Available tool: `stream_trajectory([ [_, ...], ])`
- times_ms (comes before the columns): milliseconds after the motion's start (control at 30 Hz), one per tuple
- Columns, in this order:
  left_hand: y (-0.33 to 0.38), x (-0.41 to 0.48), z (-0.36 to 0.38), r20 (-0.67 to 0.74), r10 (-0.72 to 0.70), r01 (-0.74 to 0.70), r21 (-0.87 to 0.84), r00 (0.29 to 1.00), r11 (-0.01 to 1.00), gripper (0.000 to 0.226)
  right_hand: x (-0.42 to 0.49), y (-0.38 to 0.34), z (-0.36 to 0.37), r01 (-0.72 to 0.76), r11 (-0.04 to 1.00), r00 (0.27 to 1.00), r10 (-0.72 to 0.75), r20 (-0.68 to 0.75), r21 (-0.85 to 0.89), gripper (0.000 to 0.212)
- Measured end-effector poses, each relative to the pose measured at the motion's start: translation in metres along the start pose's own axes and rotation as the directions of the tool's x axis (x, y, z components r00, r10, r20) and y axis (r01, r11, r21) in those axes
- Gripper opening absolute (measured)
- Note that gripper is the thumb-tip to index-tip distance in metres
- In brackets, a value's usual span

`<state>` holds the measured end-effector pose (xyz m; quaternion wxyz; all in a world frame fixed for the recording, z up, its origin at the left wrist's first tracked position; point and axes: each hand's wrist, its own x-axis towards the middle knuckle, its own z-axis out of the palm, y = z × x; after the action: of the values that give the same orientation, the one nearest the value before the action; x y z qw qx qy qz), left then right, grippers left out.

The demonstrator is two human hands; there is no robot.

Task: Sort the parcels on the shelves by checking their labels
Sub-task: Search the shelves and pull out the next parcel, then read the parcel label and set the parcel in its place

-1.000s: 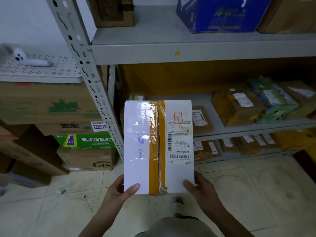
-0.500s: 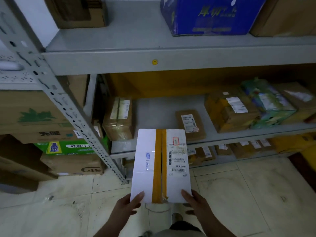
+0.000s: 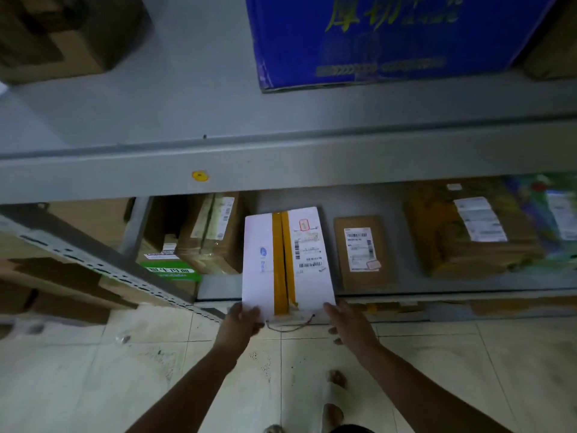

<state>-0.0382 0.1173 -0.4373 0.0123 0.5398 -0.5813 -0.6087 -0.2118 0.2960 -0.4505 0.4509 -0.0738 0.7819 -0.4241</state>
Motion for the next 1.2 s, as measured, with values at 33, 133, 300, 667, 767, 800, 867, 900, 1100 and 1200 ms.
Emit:
stream_trajectory([
  [33, 0.008, 0.001, 0.005, -0.016, 0.026, -0.025, 0.009, 1.000, 1.000, 0.021, 0.009, -0.007, -0.002, -0.007, 0.999, 1.000, 0.007, -0.005, 0.038, 0.035],
  [133, 0.022, 0.011, 0.013, -0.050, 0.073, -0.074, -0.012, 0.996, 0.997, 0.024, 0.029, -0.024, -0.006, -0.015, 0.991, 0.999, 0.011, 0.036, 0.131, 0.025],
  [300, 0.028, 0.027, 0.012, -0.073, 0.031, -0.035, -0.046, 0.997, 0.998, 0.062, 0.048, -0.030, -0.018, -0.045, 0.975, 0.989, 0.012, 0.149, 0.217, 0.044],
  [667, -0.001, 0.000, 0.042, -0.016, 0.344, -0.338, 0.142, 0.939, 0.930, 0.029, -0.005, 0.048, -0.070, -0.130, 0.910, 0.981, 0.176, -0.084, 0.394, 0.017],
  [767, 0.002, -0.003, 0.077, 0.145, 0.322, -0.344, 0.170, 0.936, 0.923, 0.026, -0.013, 0.063, -0.088, -0.164, 0.903, 0.962, 0.236, -0.139, 0.396, 0.019],
  [800, 0.005, -0.003, 0.089, 0.193, 0.313, -0.347, 0.181, 0.930, 0.920, 0.028, -0.014, 0.063, -0.094, -0.158, 0.904, 0.959, 0.236, -0.155, 0.398, 0.018],
  [867, 0.014, -0.003, 0.114, 0.289, 0.244, -0.317, 0.240, 0.926, 0.918, 0.032, -0.011, 0.057, -0.110, -0.138, 0.921, 0.960, 0.215, -0.181, 0.363, 0.013],
  [900, 0.019, -0.002, 0.127, 0.324, 0.200, -0.291, 0.264, 0.925, 0.919, 0.038, -0.005, 0.053, -0.117, -0.129, 0.935, 0.962, 0.199, -0.188, 0.330, 0.011],
  [1100, 0.043, 0.014, 0.208, 0.278, 0.136, -0.240, 0.385, 0.951, 0.891, 0.073, 0.051, 0.030, -0.140, -0.099, 0.984, 0.985, 0.117, -0.123, 0.145, 0.015],
  [1200, 0.051, 0.021, 0.234, 0.173, 0.074, -0.105, 0.180, 0.982, 0.978, 0.060, 0.071, 0.024, -0.144, -0.124, 0.982, 0.990, 0.133, -0.054, 0.140, 0.022],
])
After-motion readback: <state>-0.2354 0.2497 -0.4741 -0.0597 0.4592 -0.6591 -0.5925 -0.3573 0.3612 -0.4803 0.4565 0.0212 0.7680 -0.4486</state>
